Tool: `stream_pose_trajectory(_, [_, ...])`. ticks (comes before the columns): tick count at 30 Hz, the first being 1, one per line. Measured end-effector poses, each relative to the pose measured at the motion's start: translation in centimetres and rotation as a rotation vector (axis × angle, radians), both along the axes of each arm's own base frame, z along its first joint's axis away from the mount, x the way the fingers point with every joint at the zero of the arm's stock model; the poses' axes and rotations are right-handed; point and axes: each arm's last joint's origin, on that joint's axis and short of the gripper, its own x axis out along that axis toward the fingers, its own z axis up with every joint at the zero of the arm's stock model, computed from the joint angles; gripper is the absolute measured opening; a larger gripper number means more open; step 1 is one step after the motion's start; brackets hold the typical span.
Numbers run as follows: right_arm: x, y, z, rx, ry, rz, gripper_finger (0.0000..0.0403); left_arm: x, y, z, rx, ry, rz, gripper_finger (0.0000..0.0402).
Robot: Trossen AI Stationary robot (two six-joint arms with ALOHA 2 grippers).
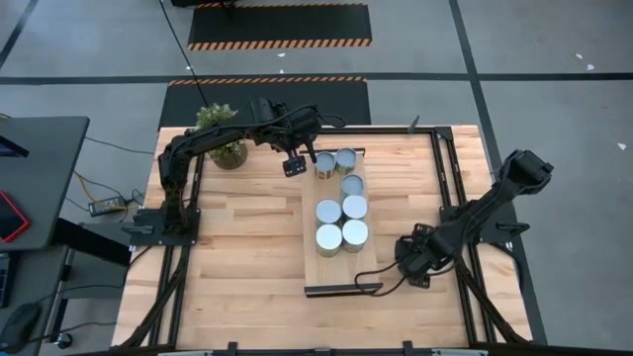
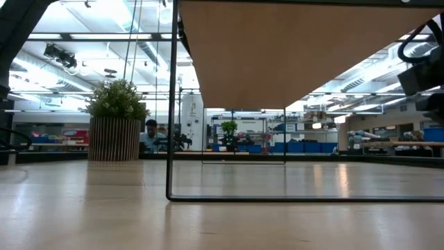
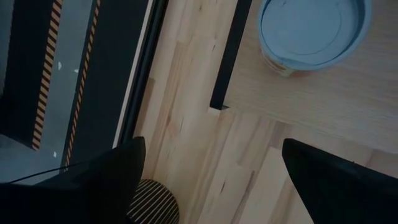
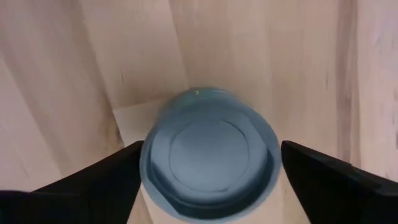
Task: Pick and place cans onto a shelf
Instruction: Put the canned tuna on the shelf
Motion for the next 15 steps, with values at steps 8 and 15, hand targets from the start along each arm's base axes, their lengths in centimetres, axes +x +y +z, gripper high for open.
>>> stream_pose_trajectory(8, [0.2, 0.1, -0.4, 0.02, 0.036, 0.01, 0.0295, -0.5, -0.1, 1.0, 0.026, -0.021, -0.042, 0.0385])
stream_pose_trajectory(15, [-0.4, -1.4, 3.6, 0.084, 0.009, -0.058, 0.0289, -2.1, 0.6, 3.9, 0.029, -0.203, -0.069, 0.0385])
